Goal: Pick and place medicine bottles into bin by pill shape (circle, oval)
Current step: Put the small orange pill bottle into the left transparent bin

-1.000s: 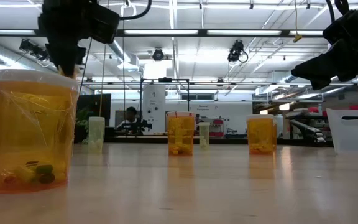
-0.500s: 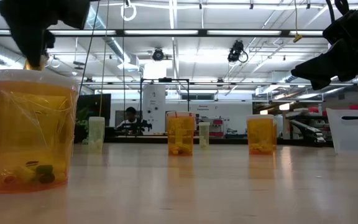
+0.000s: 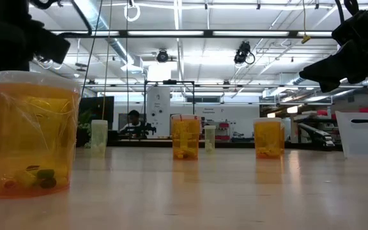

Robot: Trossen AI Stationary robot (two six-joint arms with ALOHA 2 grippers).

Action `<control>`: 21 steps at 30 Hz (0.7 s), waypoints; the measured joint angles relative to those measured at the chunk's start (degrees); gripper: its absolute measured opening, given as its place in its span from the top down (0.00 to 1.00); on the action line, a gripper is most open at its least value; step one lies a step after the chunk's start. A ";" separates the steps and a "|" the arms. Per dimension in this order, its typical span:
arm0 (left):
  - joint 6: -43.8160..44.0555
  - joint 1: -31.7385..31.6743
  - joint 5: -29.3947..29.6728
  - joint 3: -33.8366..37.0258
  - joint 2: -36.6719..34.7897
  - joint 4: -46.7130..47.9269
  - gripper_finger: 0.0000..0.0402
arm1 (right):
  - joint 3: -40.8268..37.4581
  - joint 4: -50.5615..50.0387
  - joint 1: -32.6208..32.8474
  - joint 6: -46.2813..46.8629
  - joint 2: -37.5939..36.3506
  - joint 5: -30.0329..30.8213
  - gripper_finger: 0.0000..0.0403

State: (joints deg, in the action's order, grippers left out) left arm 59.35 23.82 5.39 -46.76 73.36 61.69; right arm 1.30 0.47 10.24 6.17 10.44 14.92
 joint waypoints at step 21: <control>12.86 5.04 5.93 5.14 -2.22 3.88 0.64 | 0.00 0.00 0.01 0.00 0.00 0.00 0.78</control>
State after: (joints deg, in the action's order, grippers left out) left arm 72.21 28.85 11.32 -41.63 71.15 65.57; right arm 1.30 0.47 10.25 6.17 10.44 14.92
